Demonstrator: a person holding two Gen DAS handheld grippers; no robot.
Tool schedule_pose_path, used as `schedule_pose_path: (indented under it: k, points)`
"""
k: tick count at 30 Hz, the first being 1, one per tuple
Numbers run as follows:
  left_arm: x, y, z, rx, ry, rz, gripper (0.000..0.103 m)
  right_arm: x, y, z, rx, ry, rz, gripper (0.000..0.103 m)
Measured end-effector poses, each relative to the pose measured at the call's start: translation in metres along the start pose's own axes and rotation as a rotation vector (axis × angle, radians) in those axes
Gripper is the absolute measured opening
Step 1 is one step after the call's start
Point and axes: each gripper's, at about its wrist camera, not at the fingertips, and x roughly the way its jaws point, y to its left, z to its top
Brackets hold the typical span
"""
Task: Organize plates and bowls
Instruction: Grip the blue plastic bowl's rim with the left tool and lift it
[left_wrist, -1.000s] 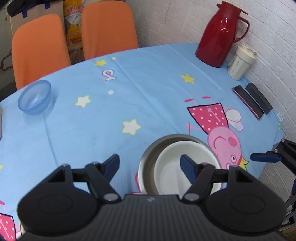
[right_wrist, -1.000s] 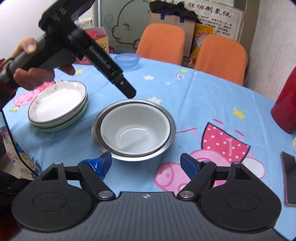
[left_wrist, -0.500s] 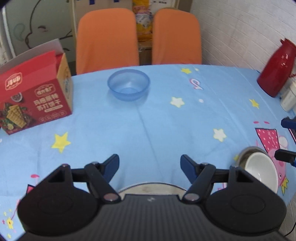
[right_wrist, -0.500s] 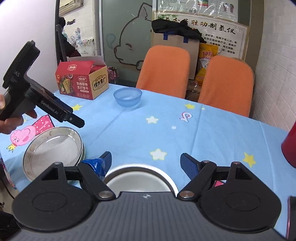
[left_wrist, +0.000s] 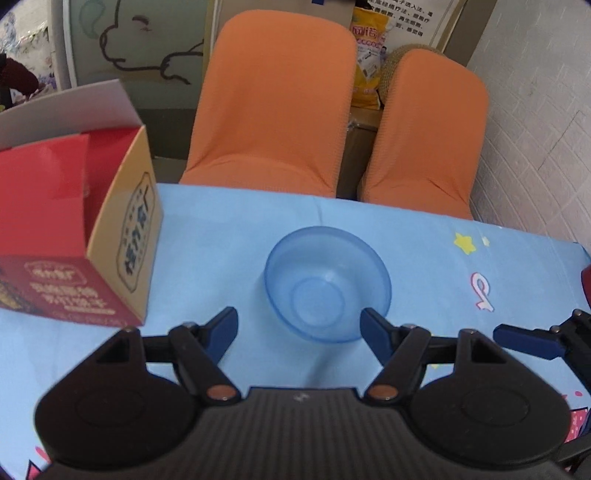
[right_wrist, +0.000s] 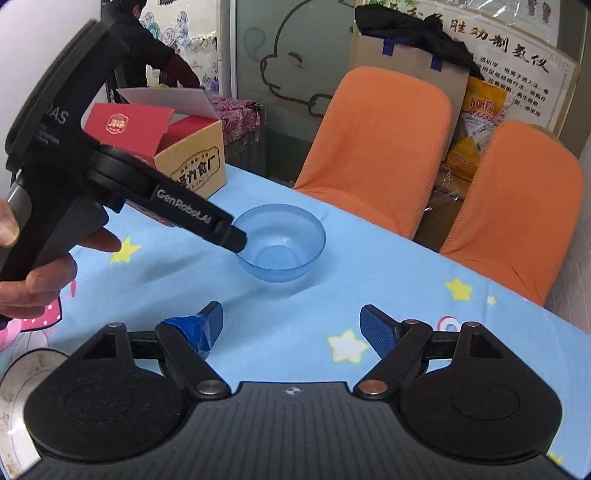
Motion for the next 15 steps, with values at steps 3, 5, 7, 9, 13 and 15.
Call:
schedule_pose_path:
  k: [3,5,7,9,13,15]
  points:
    - [0.021,0.000,0.009,0.008,0.015,0.010,0.073,0.026,0.000,0.006,-0.007,0.031,0.012,0.068]
    - [0.032,0.001,0.013,0.001,0.022,0.010,0.073,0.040,0.001,0.009,-0.009,0.044,0.020,0.068]
    - [0.040,0.001,0.015,-0.005,0.034,0.006,0.073,0.053,0.001,0.013,-0.005,0.060,0.023,0.068]
    - [0.045,0.002,0.017,-0.009,0.038,-0.002,0.073,0.063,0.001,0.015,-0.001,0.071,0.024,0.068]
    - [0.052,0.001,0.021,0.001,0.033,-0.011,0.073,0.078,-0.001,0.020,0.011,0.088,0.038,0.068]
    - [0.055,0.001,0.022,0.007,0.033,-0.015,0.073,0.085,0.001,0.022,0.007,0.088,0.042,0.068]
